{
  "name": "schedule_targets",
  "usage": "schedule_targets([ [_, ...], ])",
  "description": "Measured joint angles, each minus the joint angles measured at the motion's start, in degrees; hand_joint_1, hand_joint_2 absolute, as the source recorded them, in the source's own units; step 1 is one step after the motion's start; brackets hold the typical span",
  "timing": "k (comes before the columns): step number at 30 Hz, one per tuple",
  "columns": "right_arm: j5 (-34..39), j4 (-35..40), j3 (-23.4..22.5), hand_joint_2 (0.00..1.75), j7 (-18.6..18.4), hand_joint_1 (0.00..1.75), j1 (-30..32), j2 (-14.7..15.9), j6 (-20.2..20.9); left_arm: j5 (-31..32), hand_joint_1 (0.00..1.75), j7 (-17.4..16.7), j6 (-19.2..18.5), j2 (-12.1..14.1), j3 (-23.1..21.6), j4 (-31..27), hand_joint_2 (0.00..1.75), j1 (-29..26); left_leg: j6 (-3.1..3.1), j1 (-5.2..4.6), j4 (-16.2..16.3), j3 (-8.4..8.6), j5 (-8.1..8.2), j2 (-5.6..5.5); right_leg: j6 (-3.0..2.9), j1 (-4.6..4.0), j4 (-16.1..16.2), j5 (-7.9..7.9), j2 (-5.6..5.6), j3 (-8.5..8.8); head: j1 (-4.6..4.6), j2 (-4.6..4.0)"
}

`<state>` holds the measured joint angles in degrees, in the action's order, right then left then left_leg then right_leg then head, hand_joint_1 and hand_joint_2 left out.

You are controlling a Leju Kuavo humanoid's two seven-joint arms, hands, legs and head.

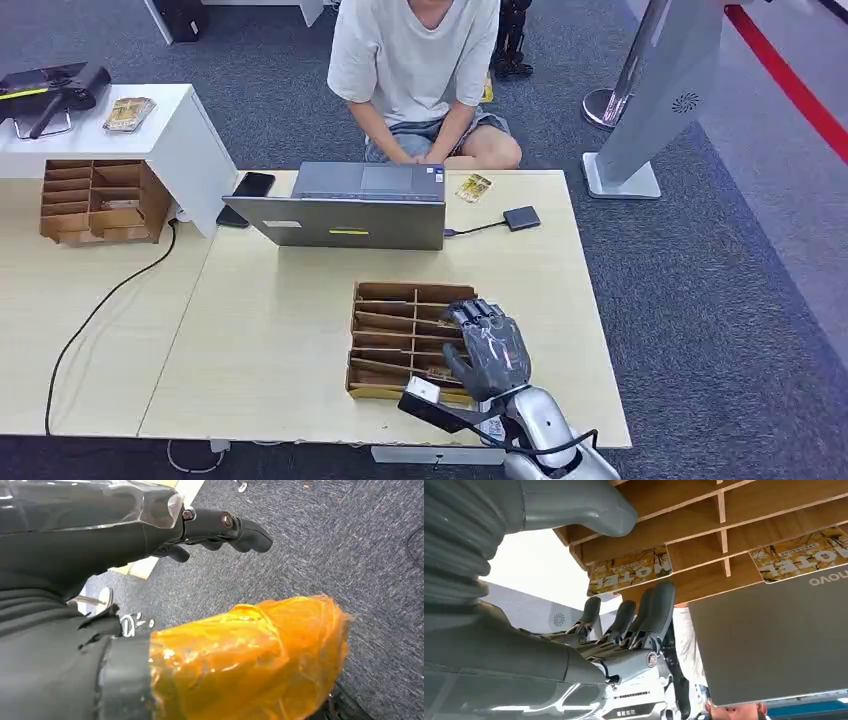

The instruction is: Pass the card to the sensor for recognition and then transmit it.

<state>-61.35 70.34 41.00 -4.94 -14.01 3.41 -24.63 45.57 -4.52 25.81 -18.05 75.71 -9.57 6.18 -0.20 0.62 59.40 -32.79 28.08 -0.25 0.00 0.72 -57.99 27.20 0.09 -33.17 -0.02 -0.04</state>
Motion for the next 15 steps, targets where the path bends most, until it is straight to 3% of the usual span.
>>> schedule_targets([
  [15,0.2,-0.1,0.0,1.75,0.1,0.73,0.0,0.0,0.0,-0.1,0.00,0.0,0.0,0.0,0.0,0.0,0.00,0.0,0.00,0.00,0.0,0.00,0.00,0.00,0.00,0.00,0.0,0.00,0.00,0.00,0.00,0.00],
])
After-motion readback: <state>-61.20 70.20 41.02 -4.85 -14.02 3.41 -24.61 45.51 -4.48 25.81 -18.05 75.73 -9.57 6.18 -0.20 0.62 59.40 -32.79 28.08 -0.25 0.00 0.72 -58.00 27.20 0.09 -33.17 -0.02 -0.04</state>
